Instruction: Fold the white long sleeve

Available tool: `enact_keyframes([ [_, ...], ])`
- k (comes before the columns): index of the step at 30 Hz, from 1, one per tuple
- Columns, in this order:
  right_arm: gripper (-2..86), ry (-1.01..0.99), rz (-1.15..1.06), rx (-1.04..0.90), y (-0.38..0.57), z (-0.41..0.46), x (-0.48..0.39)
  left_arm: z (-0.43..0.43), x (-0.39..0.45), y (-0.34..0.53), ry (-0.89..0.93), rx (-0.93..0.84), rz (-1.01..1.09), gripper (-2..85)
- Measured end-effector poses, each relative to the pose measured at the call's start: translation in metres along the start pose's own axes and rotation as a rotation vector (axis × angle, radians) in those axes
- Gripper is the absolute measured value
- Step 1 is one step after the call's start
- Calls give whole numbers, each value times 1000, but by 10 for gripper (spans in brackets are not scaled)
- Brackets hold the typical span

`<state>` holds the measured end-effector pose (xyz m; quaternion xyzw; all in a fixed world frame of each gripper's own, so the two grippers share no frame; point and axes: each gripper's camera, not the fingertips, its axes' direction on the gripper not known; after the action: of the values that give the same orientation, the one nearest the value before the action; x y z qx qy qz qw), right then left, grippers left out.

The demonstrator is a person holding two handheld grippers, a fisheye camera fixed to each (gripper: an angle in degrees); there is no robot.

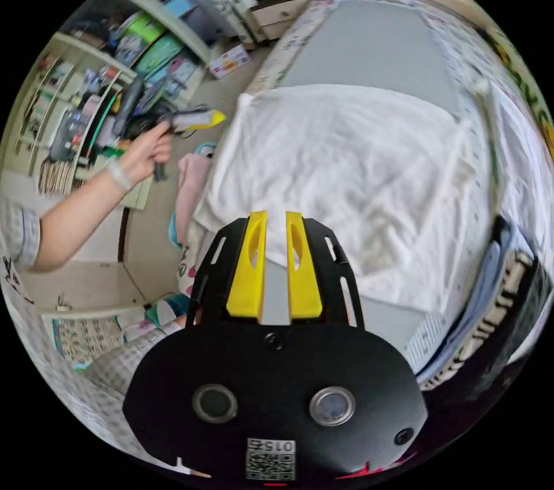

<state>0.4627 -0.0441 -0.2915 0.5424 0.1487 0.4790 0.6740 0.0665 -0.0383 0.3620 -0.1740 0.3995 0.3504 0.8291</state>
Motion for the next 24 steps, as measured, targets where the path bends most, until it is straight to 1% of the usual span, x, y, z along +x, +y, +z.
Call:
enact_keyframes([
  [2,63,50,173,40,11,-30,62,-17,30,33,44,-35,37,82],
  [3,64,68,202,47,12,-36,76,-19,40,40,68,-47,55,82],
  [5,67,104,320,61,9,-58,129,-16,96,64,170,-103,156,83],
  [6,68,90,348,76,6,-64,141,-12,113,69,190,-115,185,83],
  [8,69,32,428,126,-16,-80,181,16,185,81,270,-134,279,90],
  [9,70,26,438,141,-24,-82,188,25,203,83,288,-139,302,93],
  [10,73,8,439,172,-41,-86,199,43,239,82,313,-149,342,99],
  [13,81,5,406,175,-90,-83,216,70,315,70,283,-87,431,106],
  [16,79,47,394,127,-131,-66,231,105,363,59,242,-169,461,97],
  [18,70,68,390,83,-149,-53,240,118,379,58,166,-194,500,77],
  [19,61,66,389,54,-157,-47,243,115,384,59,123,-158,515,62],
  [21,46,89,359,73,-164,-48,244,112,389,57,121,-158,531,42],
  [24,34,111,346,94,-168,-49,242,109,405,57,109,-204,620,22],
])
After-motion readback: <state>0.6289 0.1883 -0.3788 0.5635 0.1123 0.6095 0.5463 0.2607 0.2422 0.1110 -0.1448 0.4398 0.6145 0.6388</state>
